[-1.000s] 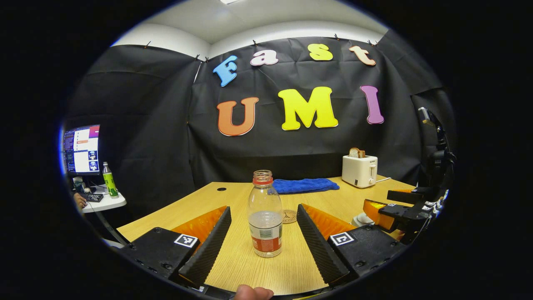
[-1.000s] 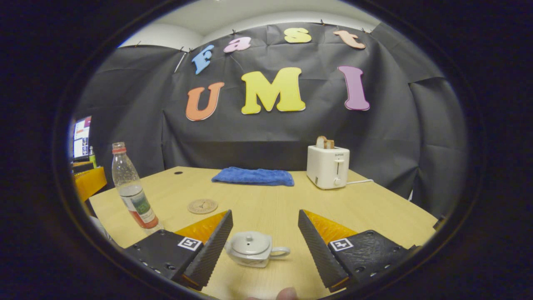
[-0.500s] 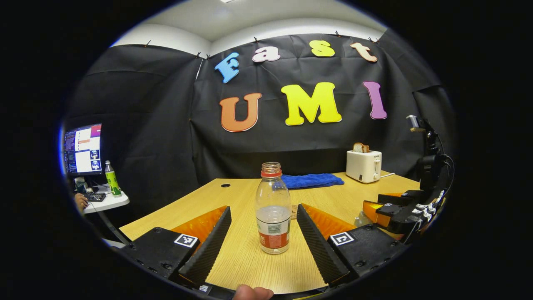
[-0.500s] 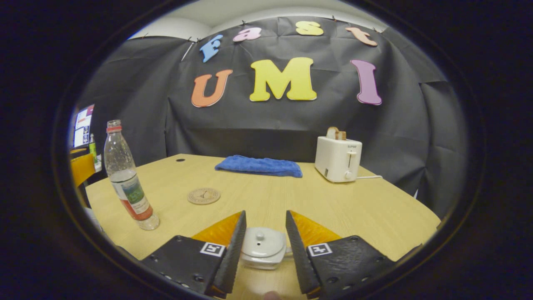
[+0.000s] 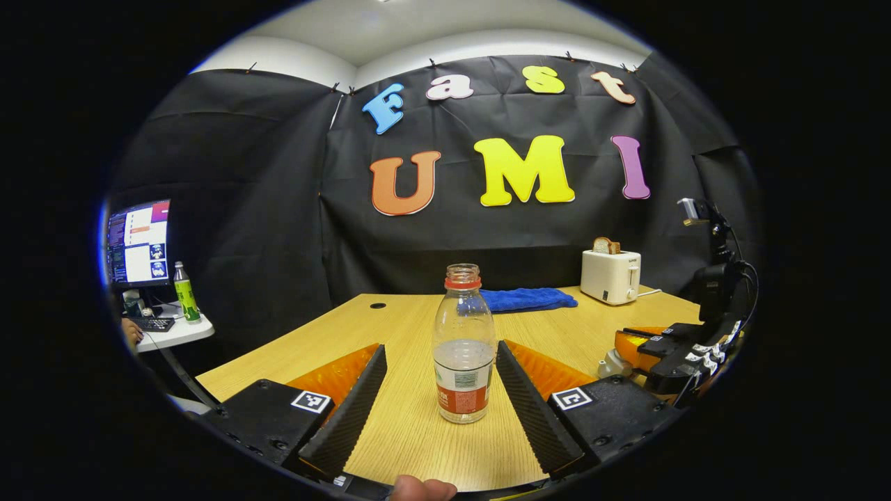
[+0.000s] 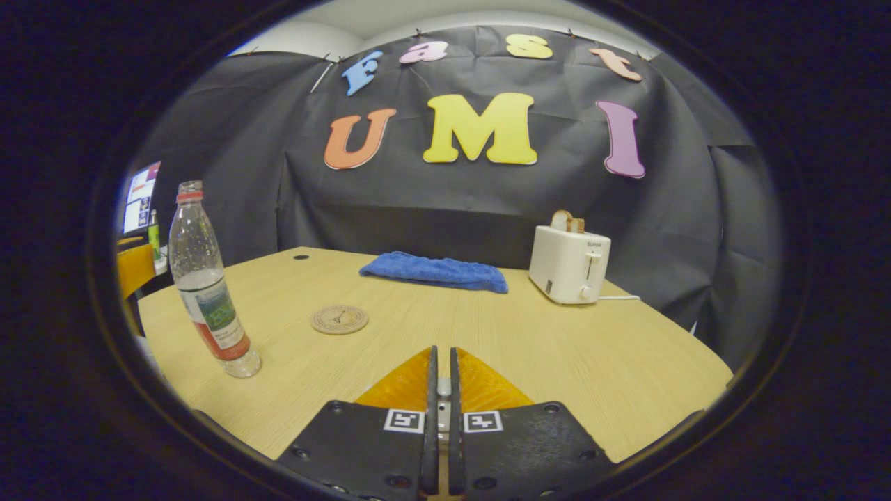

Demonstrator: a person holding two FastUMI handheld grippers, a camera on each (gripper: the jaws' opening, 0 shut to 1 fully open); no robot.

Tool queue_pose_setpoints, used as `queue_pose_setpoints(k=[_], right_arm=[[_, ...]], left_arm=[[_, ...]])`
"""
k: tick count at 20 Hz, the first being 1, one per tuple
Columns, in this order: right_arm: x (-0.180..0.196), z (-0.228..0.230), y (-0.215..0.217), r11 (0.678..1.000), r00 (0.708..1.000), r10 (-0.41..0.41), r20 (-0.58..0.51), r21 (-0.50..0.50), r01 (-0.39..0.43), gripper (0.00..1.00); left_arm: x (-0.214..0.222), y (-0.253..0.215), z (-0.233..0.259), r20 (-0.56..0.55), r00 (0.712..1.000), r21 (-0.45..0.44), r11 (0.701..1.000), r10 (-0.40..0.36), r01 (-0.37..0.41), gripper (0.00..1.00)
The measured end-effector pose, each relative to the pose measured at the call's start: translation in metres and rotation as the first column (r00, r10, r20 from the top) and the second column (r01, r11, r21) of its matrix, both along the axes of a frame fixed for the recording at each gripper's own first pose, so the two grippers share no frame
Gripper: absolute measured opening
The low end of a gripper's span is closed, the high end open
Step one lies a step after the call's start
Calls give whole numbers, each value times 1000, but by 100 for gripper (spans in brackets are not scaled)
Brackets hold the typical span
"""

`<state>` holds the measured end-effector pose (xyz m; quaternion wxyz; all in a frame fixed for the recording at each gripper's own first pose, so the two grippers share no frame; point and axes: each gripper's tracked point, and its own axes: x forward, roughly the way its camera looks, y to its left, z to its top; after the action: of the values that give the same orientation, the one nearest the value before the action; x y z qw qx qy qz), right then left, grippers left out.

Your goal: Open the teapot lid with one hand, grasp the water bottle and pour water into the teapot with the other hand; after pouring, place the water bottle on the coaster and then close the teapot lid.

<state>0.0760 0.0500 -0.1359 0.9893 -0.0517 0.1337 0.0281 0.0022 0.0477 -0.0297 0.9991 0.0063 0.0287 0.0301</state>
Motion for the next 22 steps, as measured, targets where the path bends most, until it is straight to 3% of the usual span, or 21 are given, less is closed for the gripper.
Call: queue_pose_setpoints(k=[1,6,15,22], right_arm=[[-1,0,-1,1000,1000,4,2,9,-4,1],[-2,8,1,1000,999,18,28,5,-18,2],[-5,39,1,999,996,38,76,21,-40,0],[-15,59,-4,998,994,49,99,24,-52,0]], left_arm=[[0,0,-3,-5,1000,-11,1000,-2,2,99],[12,-4,-27,-56,997,-109,993,-60,54,99],[41,-18,-63,-115,987,-73,992,-112,104,99],[58,-18,-81,-145,984,-83,992,-101,90,99]])
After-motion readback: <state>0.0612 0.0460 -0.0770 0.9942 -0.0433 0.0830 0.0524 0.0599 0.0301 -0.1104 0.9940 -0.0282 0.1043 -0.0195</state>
